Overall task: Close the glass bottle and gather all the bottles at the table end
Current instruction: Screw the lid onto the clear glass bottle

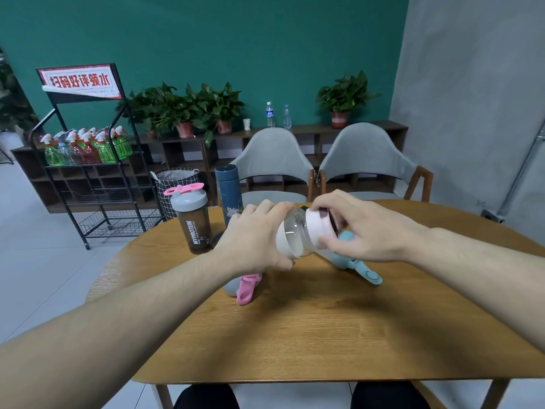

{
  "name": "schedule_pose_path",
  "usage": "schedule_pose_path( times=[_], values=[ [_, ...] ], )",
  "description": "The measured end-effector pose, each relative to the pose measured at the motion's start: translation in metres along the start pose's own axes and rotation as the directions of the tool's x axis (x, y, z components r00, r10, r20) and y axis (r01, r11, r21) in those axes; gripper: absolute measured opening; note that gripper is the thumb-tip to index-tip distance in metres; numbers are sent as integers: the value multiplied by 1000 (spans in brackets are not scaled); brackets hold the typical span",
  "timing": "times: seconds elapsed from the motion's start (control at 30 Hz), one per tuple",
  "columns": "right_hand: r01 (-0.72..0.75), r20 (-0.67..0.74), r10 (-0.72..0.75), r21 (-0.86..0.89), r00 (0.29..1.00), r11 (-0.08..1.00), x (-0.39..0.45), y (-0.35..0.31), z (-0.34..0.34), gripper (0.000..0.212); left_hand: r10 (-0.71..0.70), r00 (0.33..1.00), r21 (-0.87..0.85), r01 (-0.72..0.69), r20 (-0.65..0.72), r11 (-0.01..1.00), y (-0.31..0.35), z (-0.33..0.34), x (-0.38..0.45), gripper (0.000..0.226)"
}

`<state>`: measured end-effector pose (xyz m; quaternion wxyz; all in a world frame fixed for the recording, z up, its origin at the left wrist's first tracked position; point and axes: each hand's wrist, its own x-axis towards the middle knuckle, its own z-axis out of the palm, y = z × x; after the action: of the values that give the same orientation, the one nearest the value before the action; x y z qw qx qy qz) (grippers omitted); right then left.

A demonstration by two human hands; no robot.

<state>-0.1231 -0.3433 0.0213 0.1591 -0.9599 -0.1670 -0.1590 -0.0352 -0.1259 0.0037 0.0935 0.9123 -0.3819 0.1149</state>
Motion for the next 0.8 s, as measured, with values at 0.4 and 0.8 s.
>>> schedule_pose_path(
  times=[0.4,0.8],
  values=[
    [-170,-84,176,78,981,982,-3,-3,-1,62,-1,1000,14,0,23,1000,0,-1,2,102],
    [-140,-122,153,106,981,984,-7,-1,13,38,50,997,67,-46,-60,997,6,-3,4,97]
  ],
)
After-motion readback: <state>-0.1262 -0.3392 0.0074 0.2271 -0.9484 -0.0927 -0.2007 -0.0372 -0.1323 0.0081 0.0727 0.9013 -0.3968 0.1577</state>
